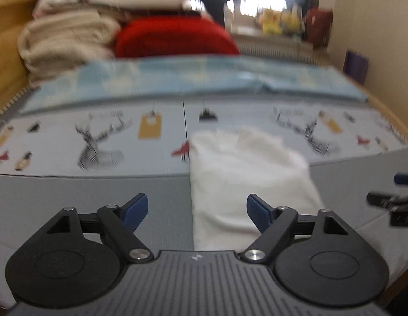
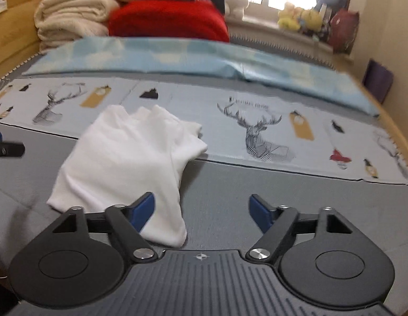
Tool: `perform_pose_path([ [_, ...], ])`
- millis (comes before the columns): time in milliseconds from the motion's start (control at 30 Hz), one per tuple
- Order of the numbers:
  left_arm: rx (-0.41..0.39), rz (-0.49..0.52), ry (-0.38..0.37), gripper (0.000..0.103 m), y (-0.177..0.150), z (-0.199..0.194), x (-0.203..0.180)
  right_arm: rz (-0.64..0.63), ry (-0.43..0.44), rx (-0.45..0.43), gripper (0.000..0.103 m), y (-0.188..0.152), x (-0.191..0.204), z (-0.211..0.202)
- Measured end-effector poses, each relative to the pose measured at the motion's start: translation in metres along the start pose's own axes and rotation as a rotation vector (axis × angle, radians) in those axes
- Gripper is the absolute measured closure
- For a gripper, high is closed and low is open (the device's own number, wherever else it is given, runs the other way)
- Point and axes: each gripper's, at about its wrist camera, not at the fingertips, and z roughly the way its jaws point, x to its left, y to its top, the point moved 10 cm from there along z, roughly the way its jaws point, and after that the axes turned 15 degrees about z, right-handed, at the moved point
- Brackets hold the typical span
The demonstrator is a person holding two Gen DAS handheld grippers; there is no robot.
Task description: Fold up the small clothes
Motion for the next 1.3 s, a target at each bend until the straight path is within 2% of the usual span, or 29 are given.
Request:
perform_pose_path([
  [67, -0.027, -0.036, 0.003, 0.016, -0.009, -0.018, -0.011, 0.019, -0.005, -0.019, 0.017, -0.007, 0.0, -0.012],
  [167, -0.013, -0.13, -0.045, 0.016, -0.026, -0.032, -0.029, 0.062, 0.017, -0.04, 0.017, -0.02, 0.001, -0.027],
  [233, 0.021, -0.161, -0.03, 0.016, -0.039, -0.033, -0.036, 0.085, 0.027, -0.04, 0.017, -0.032, 0.003, -0.034],
  [300, 0.089, -0.145, 0.002, 0.016, -0.05, -0.027, -0.043, 0.067, 0.027, -0.036, 0.016, -0.039, 0.009, -0.042],
  [367, 0.117, -0.133, 0.005, 0.016, -0.051, -0.025, -0.047, 0.057, 0.032, -0.056, 0.014, -0.044, 0.014, -0.052],
  [533, 0.101, -0.158, -0.005, 0.009, -0.049, -0.024, -0.049, 0.071, 0.047, -0.035, 0.014, -0.048, 0.019, -0.053],
  [667, 0.125, -0.164, -0.003, 0.009, -0.056, -0.016, -0.051, 0.058, 0.052, -0.032, 0.014, -0.049, 0.025, -0.051],
  [733, 0.104, -0.148, -0.007, 0.009, -0.053, -0.015, -0.053, 0.051, 0.055, -0.026, 0.014, -0.05, 0.027, -0.049],
  [1300, 0.129, -0.107, -0.046, 0.009, -0.055, 0.006, -0.066, 0.031, 0.06, 0.014, 0.013, -0.053, 0.037, -0.032],
])
